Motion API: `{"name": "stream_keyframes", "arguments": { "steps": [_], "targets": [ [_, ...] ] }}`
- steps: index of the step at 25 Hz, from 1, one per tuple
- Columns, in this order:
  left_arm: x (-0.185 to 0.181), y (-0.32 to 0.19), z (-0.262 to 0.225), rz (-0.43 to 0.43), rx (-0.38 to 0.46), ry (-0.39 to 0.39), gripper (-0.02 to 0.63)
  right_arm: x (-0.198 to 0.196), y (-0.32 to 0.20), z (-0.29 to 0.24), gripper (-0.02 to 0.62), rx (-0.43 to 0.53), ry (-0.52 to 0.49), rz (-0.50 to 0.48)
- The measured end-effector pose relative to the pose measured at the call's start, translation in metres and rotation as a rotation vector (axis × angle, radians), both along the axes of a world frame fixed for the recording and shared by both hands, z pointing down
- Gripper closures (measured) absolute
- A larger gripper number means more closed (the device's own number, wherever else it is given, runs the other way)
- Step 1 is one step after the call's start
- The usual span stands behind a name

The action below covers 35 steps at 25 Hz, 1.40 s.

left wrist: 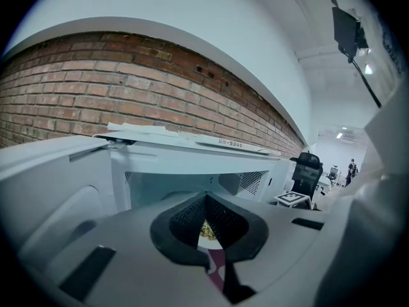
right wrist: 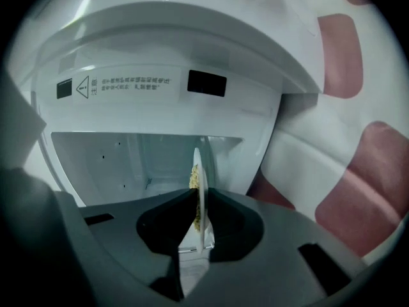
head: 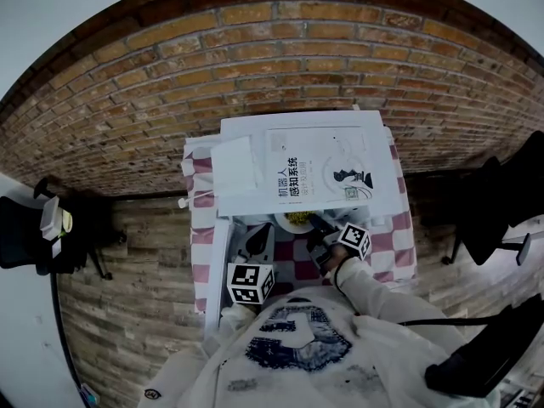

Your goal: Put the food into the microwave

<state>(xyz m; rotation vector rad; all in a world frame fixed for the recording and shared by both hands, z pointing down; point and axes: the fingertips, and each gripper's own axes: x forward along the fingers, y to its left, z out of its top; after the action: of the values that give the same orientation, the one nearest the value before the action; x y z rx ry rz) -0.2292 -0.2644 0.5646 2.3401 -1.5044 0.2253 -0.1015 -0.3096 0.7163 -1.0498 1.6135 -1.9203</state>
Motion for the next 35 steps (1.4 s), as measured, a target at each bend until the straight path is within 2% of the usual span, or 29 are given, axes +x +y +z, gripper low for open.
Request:
{"name": "stream_keyframes", "arguments": {
  "steps": [17, 23, 29, 35],
  "targets": [
    [0.003, -0.001, 0.001, 0.008, -0.014, 0.013, 0.598, -0.003, -0.007, -0.002, 0.537, -0.001, 0.020, -0.005],
    [0.004, 0.000, 0.002, 0.018, -0.013, 0.015, 0.598, -0.001, -0.005, -0.003, 0.492, 0.009, 0.008, -0.007],
    [0.004, 0.000, 0.001, 0.018, -0.013, 0.016, 0.598, -0.001, -0.001, -0.003, 0.486, -0.019, 0.050, -0.022],
    [0.005, 0.000, 0.003, 0.019, -0.016, 0.019, 0.598, 0.002, 0.004, -0.001, 0.477, -0.030, 0.042, -0.017]
  ]
}}
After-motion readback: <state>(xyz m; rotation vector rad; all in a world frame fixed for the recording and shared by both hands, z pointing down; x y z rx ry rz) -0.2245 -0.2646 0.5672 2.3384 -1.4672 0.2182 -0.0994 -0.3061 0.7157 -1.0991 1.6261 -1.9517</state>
